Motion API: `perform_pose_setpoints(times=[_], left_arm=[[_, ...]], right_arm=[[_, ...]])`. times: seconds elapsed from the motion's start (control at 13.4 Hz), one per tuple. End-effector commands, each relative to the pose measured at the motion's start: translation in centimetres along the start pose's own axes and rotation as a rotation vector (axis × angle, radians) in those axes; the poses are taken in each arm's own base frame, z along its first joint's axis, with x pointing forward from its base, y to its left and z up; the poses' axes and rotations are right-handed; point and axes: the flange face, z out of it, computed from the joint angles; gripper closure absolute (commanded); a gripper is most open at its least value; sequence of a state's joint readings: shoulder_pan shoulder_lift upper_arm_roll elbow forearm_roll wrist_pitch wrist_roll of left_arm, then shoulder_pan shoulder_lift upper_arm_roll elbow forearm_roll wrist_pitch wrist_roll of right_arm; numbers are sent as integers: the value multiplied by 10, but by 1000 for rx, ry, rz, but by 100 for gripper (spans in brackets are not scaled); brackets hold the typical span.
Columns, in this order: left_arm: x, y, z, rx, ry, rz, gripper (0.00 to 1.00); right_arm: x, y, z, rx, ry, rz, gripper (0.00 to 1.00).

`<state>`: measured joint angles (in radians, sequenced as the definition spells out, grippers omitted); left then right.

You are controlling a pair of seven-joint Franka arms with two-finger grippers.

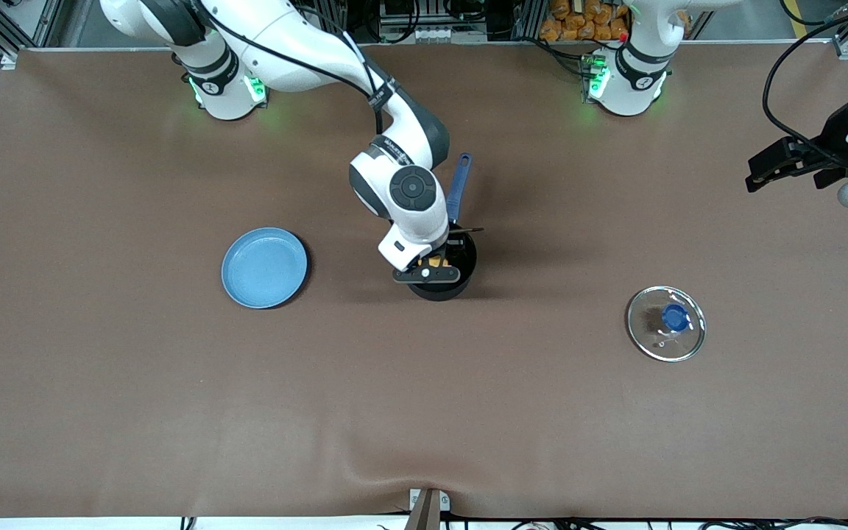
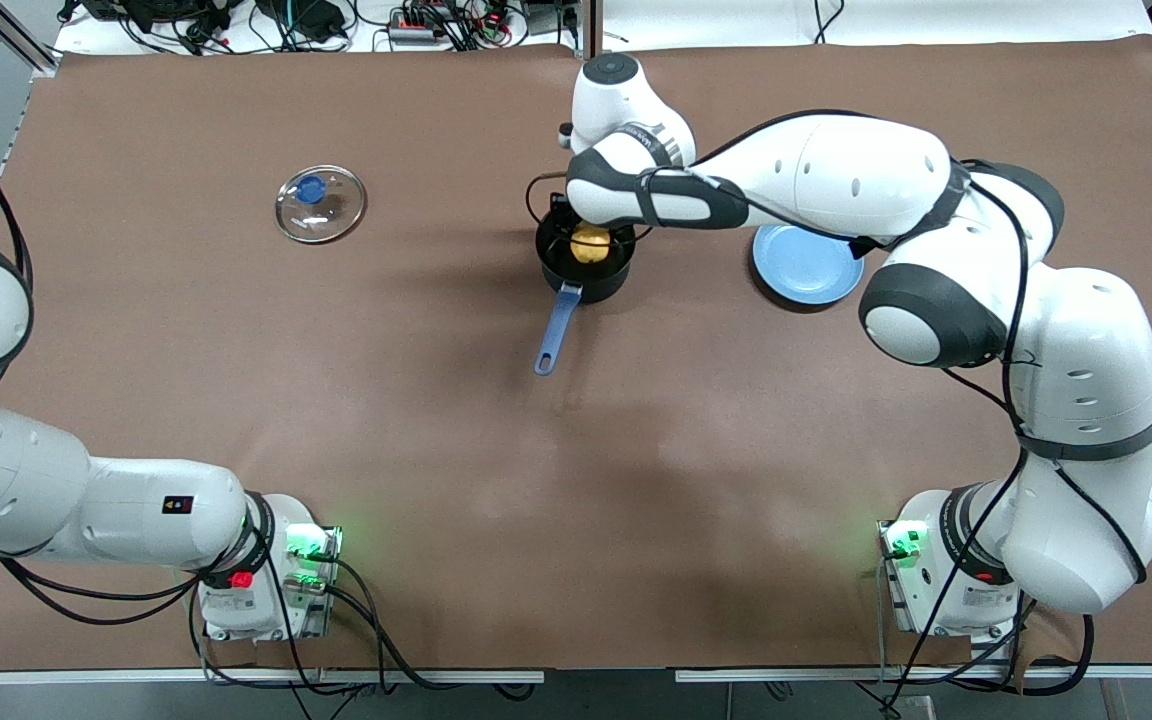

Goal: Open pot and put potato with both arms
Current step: 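Carry the potato with the right gripper over the open saucepan, then open the right gripper to drop the potato into the saucepan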

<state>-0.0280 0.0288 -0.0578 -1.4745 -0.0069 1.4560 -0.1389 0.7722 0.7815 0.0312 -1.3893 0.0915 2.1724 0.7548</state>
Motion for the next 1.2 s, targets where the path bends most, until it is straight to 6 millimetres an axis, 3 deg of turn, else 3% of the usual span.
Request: perform_pose_setpoints(times=[0.0,0.15,0.22,0.3,0.6,0.9,0.97,1.12], left_arm=[[-6,-4,-2,-18,-3,8,0],[-6,-5,-2,-21,-1,7,0],[-7,-5,-3,-21,-1,7,0],[-7,-5,-4,-21,0,7,0],[-7,-6,-4,-23,2,5,0],[-7,-5,-4,-23,0,22,0],[-8,-6,-5,-23,3,21,0],[-10,-5,-8,-25,9,21,0]], right_arm=[[3,-6,13,-20,15,24,100],[5,-6,19,-7,30,32,97],[7,-6,22,-5,34,32,66],[7,-7,21,-4,36,29,1],[17,-10,-5,6,41,49,0],[26,-14,-53,15,36,64,0],[34,-7,-69,20,40,76,0],[58,26,-90,10,25,125,0]])
